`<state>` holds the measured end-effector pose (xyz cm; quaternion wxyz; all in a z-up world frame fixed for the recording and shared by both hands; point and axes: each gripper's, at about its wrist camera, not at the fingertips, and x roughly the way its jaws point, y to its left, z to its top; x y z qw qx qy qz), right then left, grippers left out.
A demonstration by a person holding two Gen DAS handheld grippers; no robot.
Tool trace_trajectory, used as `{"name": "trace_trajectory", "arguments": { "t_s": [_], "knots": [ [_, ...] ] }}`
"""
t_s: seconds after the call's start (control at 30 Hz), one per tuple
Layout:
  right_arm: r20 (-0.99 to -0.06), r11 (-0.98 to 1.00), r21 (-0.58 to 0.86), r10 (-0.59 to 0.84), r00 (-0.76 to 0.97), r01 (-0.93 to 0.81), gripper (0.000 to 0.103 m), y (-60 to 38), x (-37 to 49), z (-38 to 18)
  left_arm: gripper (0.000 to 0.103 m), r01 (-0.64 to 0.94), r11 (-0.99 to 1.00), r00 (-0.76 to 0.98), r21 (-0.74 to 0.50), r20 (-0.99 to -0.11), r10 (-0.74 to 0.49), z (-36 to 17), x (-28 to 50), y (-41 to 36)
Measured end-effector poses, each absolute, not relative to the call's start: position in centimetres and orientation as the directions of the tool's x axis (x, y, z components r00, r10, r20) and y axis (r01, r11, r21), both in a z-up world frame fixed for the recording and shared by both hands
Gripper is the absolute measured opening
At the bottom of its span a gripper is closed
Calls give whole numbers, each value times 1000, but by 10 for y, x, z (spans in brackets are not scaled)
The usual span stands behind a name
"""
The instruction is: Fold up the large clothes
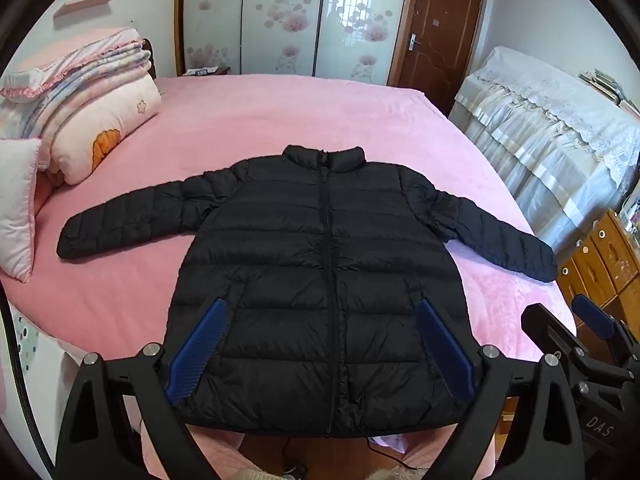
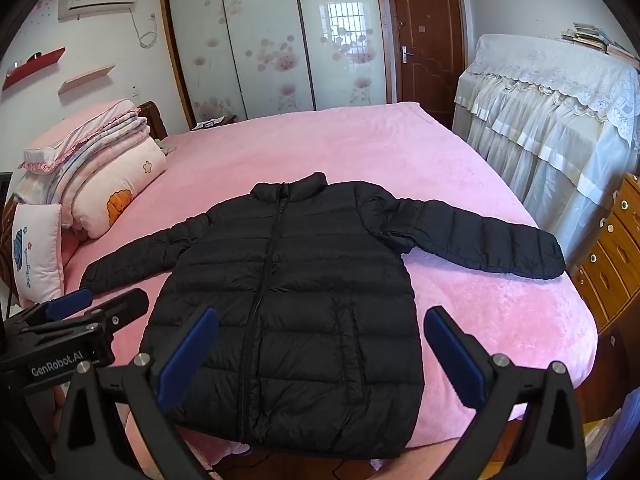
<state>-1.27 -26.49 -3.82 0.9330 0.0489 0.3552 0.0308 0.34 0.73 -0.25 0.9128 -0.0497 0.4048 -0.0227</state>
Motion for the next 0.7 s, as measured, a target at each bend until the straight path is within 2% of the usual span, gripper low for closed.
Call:
{"name": "trace_trajectory", "arguments": {
  "t_s": [0.7],
  "knots": [
    [-651,986,164,127,749,-25,103,-272,-13,-37,96,-43,995,669,-91,-742,-39,-4,0,11]
  ]
}}
